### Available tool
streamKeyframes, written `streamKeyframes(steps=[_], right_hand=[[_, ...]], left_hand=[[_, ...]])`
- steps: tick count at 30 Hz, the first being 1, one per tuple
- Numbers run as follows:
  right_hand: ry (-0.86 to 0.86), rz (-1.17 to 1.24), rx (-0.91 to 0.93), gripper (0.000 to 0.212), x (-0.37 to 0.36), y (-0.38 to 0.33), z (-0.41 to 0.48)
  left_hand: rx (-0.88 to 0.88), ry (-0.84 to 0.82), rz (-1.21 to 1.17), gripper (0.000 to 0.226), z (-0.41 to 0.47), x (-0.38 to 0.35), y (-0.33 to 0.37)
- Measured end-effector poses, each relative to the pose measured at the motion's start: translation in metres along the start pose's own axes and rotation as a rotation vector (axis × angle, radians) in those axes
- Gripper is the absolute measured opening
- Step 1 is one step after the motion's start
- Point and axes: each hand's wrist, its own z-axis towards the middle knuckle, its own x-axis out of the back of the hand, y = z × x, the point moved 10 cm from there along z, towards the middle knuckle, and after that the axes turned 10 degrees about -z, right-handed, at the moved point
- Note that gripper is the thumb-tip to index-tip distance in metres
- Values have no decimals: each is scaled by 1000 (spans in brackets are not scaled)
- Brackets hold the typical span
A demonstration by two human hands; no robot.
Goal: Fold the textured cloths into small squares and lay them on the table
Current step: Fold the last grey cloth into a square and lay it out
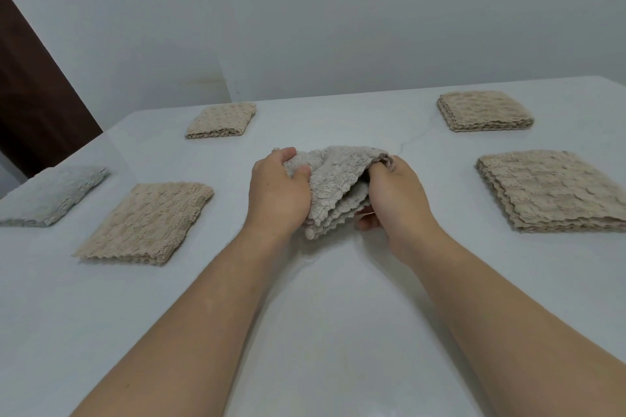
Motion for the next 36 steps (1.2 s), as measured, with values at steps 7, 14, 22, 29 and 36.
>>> streamKeyframes(steps=[7, 14, 22, 29, 36], right_hand=[[181, -722, 415, 19, 16, -28, -2], [-190, 71, 115, 56, -5, -11, -2], [-436, 776, -189, 65, -14, -3, -6], [-256, 286, -159, 66, 1, 10, 12], [152, -310, 191, 57, 32, -26, 5]], left_hand=[[-14, 84, -52, 42, 5, 18, 1], [-80, 136, -124, 42, 9, 32, 12], [-226, 79, -153, 39, 8, 36, 33], [-452, -120, -7, 42, -18, 8, 63], [-441, -146, -2, 42, -19, 0, 57]])
